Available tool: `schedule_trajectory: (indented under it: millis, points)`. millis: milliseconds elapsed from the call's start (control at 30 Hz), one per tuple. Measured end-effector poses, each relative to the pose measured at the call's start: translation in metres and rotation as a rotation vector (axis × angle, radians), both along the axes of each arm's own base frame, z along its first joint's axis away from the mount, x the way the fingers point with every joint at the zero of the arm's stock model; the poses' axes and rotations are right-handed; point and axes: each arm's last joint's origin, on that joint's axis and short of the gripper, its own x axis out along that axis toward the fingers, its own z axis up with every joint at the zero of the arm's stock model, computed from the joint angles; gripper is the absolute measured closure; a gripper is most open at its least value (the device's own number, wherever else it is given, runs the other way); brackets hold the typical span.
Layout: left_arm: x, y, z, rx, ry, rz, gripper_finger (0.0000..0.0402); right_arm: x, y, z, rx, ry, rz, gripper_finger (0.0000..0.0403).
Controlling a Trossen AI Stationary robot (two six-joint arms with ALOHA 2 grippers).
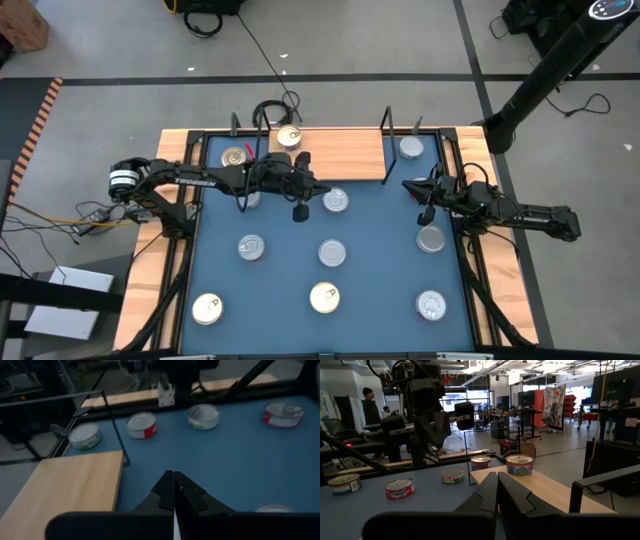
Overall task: Stack canned seafood by type on shelf
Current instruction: Put the top left red tuna can on the shelf
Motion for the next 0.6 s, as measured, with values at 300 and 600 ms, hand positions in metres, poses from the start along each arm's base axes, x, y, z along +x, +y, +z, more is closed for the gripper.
schedule_trajectory:
  millis: [300,600]
  points:
    - [-0.01,-0.002,-0.022,-0.011,-0.083,0.026,0.04,0.0,0.0,0.0,0.0,0.0,0.0,0.038]
    - [-0.017,-0.011,-0.041,0.019,-0.004,0.016,0.0401,0.0,0.0,0.0,0.0,-0.003,0.0,0.038]
